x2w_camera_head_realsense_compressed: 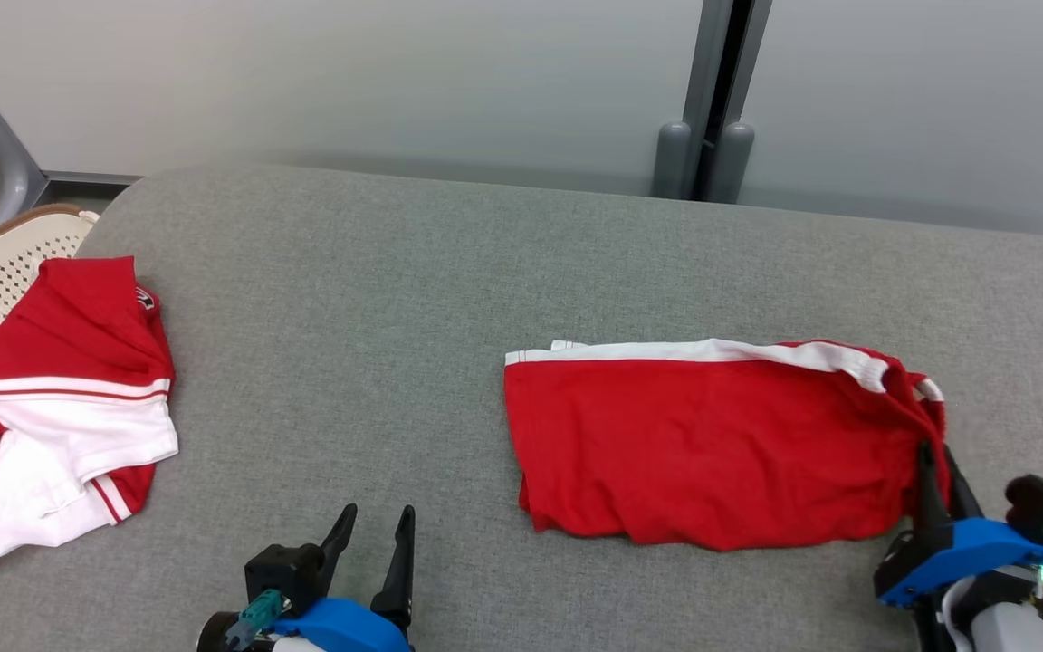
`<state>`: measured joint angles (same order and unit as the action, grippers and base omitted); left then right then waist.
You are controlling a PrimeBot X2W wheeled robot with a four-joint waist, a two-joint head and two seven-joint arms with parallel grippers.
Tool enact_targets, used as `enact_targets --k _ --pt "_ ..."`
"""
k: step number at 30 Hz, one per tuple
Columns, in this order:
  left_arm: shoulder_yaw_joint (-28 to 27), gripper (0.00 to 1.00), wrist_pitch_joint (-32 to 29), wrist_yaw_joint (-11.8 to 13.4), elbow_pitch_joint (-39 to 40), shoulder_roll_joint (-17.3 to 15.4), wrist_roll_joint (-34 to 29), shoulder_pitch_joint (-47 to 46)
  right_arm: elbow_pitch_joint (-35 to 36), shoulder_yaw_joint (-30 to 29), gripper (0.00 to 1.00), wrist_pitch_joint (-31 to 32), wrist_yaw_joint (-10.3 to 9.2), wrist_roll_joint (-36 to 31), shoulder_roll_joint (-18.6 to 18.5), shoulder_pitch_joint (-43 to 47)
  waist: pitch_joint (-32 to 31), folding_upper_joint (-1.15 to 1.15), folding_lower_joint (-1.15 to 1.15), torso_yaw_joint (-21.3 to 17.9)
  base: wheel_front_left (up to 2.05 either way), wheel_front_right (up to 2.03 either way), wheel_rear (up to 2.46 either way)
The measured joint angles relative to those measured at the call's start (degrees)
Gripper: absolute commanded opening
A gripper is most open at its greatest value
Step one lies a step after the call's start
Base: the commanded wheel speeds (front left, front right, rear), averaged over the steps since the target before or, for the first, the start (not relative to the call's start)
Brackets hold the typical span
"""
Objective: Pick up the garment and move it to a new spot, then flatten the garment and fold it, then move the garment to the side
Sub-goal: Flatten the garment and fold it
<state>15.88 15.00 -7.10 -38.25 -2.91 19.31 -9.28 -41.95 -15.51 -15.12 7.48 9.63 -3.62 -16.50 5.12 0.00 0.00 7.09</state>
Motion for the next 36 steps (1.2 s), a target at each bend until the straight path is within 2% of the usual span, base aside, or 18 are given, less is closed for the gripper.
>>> enact_targets --k 3,8,11,14,15,16,19,23,30,36 --pt "1.2 1.00 0.0 0.0 -0.3 0.0 0.8 0.3 -0.1 4.8 0.00 0.0 0.01 1.4 0.5 -1.2 -0.5 0.00 0.00 0.2 0.00 0.00 0.00" --pt "3.3 1.00 0.0 0.0 -1.5 0.0 1.3 0.6 0.9 24.0 0.00 1.3 0.00 16.2 0.7 -2.2 -1.3 0.00 0.00 2.3 0.00 0.00 0.00" --pt "3.7 1.00 0.0 0.0 -2.1 0.0 1.3 0.6 3.2 33.5 0.00 1.9 0.00 21.4 0.9 -2.5 -1.7 0.00 0.00 4.0 0.00 0.00 0.00" --pt "3.9 1.00 0.0 0.0 -2.7 0.0 1.4 0.7 3.4 39.8 0.00 1.7 0.00 23.4 0.8 -4.0 -2.0 0.00 0.00 5.9 0.00 0.00 0.00" --pt "3.9 1.00 0.0 0.0 -2.9 0.0 1.4 0.7 3.0 41.0 0.28 1.4 0.00 23.4 0.9 -4.6 -2.1 0.00 0.00 6.5 0.00 0.00 0.00" --pt "3.9 1.00 0.0 0.0 -3.1 0.0 1.4 0.7 2.5 42.1 1.00 1.3 0.00 23.4 0.9 -5.3 -2.2 0.00 0.00 7.0 0.00 0.00 0.00" --pt "3.5 1.00 0.0 0.1 -3.4 0.0 1.3 0.9 2.2 44.8 1.00 0.7 0.00 24.4 0.9 -6.3 -2.0 0.00 0.00 8.0 0.00 0.00 0.00" --pt "1.7 1.00 0.0 0.3 -3.1 0.0 0.4 1.2 -0.1 44.0 1.00 0.2 0.01 20.4 0.9 -7.0 -1.9 0.00 0.00 6.8 0.00 0.00 0.00" --pt "-1.5 1.00 0.0 0.8 1.8 0.0 -3.0 2.1 3.3 28.3 1.00 0.2 0.01 5.4 0.8 -2.7 -2.0 0.00 0.00 2.2 0.00 0.00 0.00" --pt "-4.4 1.00 0.1 1.3 7.5 0.0 -6.8 4.7 7.2 20.1 1.00 0.1 0.01 -0.8 0.7 4.1 -3.1 0.00 0.00 -1.4 0.00 0.00 0.00"
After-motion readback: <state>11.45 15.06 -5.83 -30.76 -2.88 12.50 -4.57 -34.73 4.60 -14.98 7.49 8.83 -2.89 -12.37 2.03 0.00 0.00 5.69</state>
